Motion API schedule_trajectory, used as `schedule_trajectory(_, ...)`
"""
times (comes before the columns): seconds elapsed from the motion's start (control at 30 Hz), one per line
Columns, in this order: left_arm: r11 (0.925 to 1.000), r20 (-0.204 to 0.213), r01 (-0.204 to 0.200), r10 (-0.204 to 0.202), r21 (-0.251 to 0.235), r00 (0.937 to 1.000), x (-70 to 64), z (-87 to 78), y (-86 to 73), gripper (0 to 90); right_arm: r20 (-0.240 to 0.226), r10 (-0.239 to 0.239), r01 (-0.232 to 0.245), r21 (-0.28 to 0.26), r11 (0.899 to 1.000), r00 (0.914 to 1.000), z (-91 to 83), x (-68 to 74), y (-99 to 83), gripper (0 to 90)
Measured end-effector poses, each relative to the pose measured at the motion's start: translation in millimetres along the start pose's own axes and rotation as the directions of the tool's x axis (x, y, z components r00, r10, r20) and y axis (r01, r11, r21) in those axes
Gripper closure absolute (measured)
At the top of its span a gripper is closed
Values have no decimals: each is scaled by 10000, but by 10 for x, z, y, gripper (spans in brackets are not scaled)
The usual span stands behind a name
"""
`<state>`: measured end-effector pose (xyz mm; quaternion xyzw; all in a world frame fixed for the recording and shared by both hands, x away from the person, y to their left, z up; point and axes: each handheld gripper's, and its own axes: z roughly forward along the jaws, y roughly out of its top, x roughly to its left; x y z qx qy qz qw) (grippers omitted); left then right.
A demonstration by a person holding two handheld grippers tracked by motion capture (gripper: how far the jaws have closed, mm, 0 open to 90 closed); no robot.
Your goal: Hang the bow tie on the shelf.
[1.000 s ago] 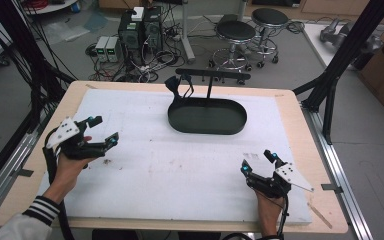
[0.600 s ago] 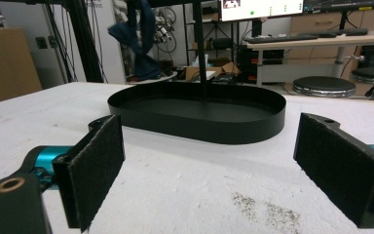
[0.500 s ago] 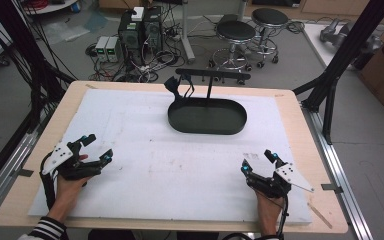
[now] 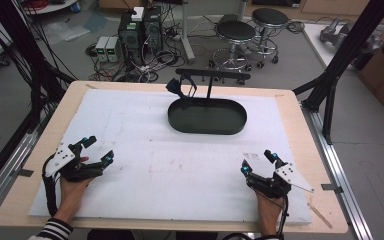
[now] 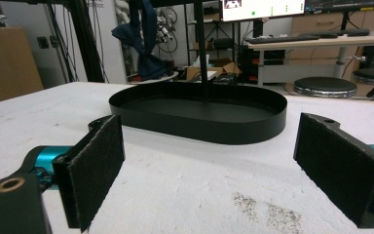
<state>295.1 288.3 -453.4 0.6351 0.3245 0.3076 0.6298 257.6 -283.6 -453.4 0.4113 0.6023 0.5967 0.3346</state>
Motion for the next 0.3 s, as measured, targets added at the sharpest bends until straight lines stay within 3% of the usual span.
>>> schedule_trajectory(0.3,10000,0,-8,8,-18,10000,-1,-2,-2,129,79,142,-141,-143,9998,9999,-15,-15,-3,103)
